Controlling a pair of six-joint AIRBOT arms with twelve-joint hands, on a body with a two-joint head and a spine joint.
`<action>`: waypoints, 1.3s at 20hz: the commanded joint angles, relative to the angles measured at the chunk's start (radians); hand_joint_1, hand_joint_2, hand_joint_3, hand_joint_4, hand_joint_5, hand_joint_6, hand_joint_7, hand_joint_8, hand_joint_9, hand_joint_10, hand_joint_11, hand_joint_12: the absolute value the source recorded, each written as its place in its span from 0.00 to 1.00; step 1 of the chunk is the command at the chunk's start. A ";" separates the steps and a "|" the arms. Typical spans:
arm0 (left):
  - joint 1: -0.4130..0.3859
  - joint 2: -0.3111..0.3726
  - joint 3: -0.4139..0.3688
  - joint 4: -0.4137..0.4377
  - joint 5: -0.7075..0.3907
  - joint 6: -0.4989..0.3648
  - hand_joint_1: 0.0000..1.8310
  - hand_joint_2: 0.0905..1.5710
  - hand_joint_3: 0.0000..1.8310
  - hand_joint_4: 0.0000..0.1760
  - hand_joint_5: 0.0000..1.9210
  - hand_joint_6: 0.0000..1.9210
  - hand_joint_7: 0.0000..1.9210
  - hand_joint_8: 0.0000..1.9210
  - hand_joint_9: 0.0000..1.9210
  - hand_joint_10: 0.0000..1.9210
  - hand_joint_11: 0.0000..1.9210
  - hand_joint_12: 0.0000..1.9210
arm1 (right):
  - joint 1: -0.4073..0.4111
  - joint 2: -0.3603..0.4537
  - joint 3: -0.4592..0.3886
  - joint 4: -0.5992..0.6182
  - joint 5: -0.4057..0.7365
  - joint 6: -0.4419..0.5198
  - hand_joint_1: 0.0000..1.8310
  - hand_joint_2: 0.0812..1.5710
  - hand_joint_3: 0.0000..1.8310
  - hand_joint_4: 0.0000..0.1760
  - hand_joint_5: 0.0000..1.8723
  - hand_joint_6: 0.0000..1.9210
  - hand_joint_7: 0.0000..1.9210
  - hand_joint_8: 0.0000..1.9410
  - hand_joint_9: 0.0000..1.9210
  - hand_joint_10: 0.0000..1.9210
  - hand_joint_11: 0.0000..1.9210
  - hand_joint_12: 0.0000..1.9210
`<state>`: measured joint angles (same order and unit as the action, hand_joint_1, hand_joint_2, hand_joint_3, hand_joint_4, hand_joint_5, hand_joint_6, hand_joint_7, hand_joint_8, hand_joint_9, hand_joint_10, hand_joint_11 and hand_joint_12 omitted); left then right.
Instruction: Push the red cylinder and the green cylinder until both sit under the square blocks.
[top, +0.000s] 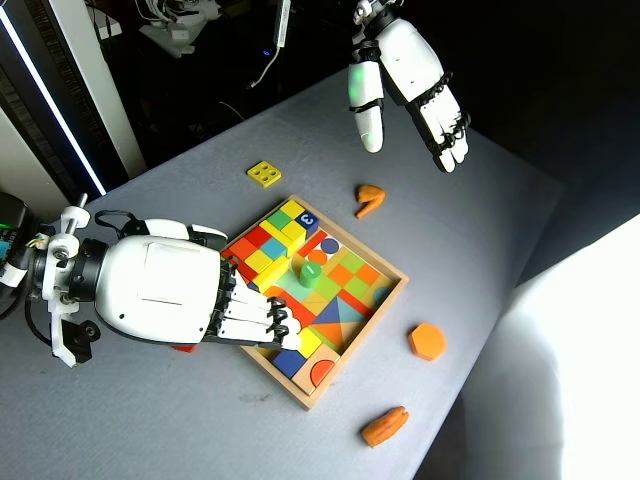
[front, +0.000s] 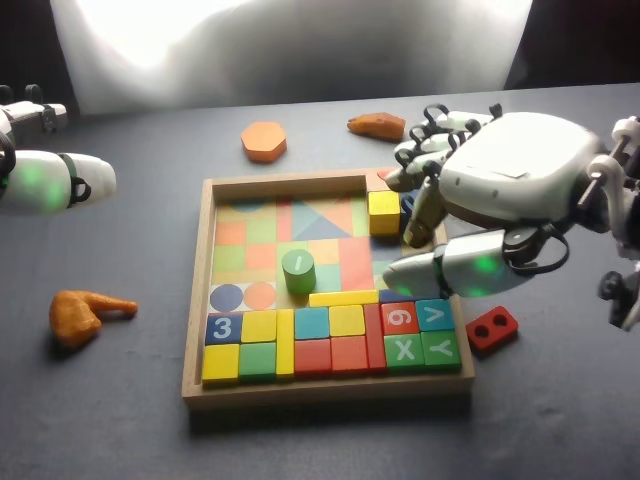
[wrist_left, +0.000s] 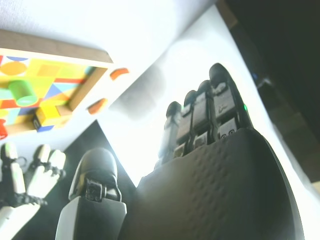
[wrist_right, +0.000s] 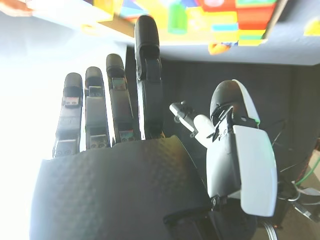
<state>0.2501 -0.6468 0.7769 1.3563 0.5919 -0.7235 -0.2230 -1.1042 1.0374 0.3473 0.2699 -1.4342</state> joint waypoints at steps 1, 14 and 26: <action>-0.013 0.002 0.008 0.059 0.019 -0.001 0.00 0.82 0.00 0.23 0.02 0.00 0.00 0.00 0.00 0.00 0.00 0.06 | 0.016 -0.006 0.005 -0.006 0.108 -0.002 0.01 0.72 0.00 0.00 0.51 0.00 0.19 0.00 0.11 0.00 0.00 0.15; -0.013 -0.002 0.011 0.059 0.019 -0.001 0.00 0.81 0.00 0.22 0.01 0.00 0.02 0.00 0.03 0.01 0.00 0.19 | 0.101 -0.255 0.166 0.034 0.037 -0.011 0.00 0.73 0.00 0.00 0.50 0.00 0.17 0.00 0.08 0.00 0.00 0.09; -0.014 -0.003 0.012 0.059 0.019 -0.001 0.00 0.82 0.00 0.20 0.02 0.00 0.02 0.00 0.02 0.00 0.00 0.19 | 0.096 -0.299 0.210 0.119 0.023 -0.030 0.00 0.73 0.00 0.00 0.50 0.00 0.18 0.00 0.09 0.00 0.00 0.11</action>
<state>0.2501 -0.6563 0.7830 1.3548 0.5907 -0.7235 -0.1303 -1.4132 1.2491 0.4713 0.1963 -1.4677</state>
